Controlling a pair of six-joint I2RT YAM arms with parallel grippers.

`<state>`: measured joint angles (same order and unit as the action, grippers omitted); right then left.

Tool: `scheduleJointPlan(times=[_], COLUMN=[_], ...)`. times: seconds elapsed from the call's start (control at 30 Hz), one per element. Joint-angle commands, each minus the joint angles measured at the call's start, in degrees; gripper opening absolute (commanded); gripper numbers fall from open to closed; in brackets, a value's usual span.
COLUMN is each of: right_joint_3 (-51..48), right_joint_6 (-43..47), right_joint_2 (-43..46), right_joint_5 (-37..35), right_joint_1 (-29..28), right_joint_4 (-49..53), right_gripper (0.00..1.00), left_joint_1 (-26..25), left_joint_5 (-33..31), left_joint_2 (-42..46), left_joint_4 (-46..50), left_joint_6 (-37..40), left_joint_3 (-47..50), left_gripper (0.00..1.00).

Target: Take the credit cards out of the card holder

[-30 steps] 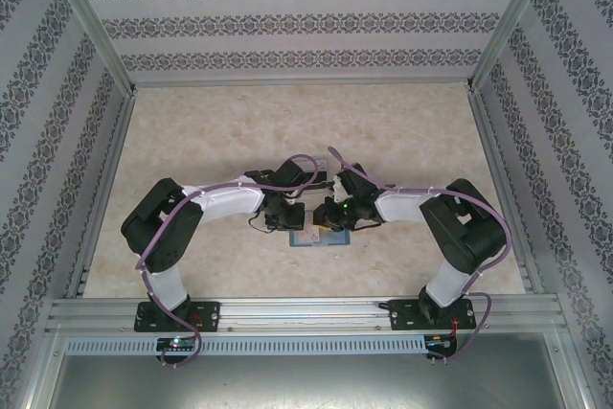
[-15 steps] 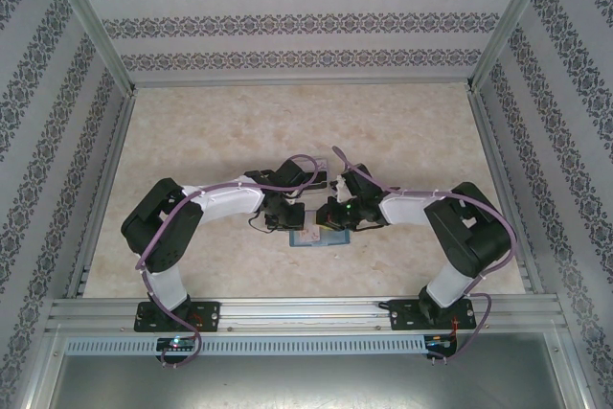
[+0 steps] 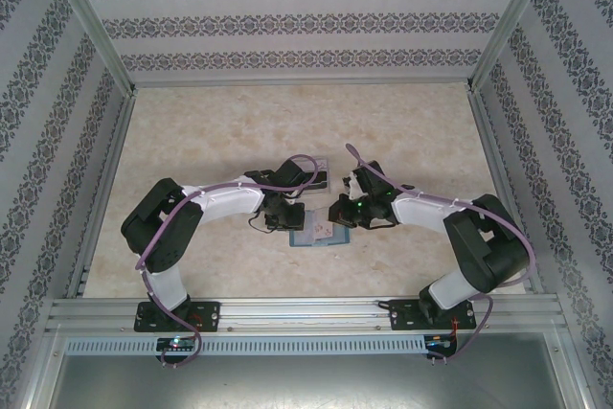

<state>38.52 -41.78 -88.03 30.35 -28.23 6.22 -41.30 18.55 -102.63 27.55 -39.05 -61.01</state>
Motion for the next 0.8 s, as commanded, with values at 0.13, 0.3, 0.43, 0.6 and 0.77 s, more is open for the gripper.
scheduleJointPlan(times=[0.13,0.3,0.43,0.6,0.77], right_joint_3=[1.5,2.5,2.8,3.7,6.9], right_joint_6=[4.7,6.0,5.7,5.8,9.6], right_joint_2=[2.1,3.9,5.6,8.6,10.2], right_joint_5=[-6.2,-7.7,-6.2,-4.8,-4.2], right_joint_1=[0.6,0.6,0.6,0.7,0.7], right_joint_4=[9.4,12.0,11.4,10.9,13.1], right_gripper=[0.09,0.08,0.08,0.07,0.06], left_joint_1=[-0.6,-0.6,-0.6,-0.5,0.2], left_joint_5=[-3.2,-3.2,-2.9,-2.4,-2.4], left_joint_2=[0.7,1.0,1.5,3.3,5.0], left_joint_4=[4.1,4.4,4.2,4.1,4.5], left_joint_6=[0.7,0.8,0.8,0.6,0.8], left_joint_3=[1.3,1.1,0.7,-0.6,-1.8], left_gripper=[0.14,0.14,0.14,0.14,0.15])
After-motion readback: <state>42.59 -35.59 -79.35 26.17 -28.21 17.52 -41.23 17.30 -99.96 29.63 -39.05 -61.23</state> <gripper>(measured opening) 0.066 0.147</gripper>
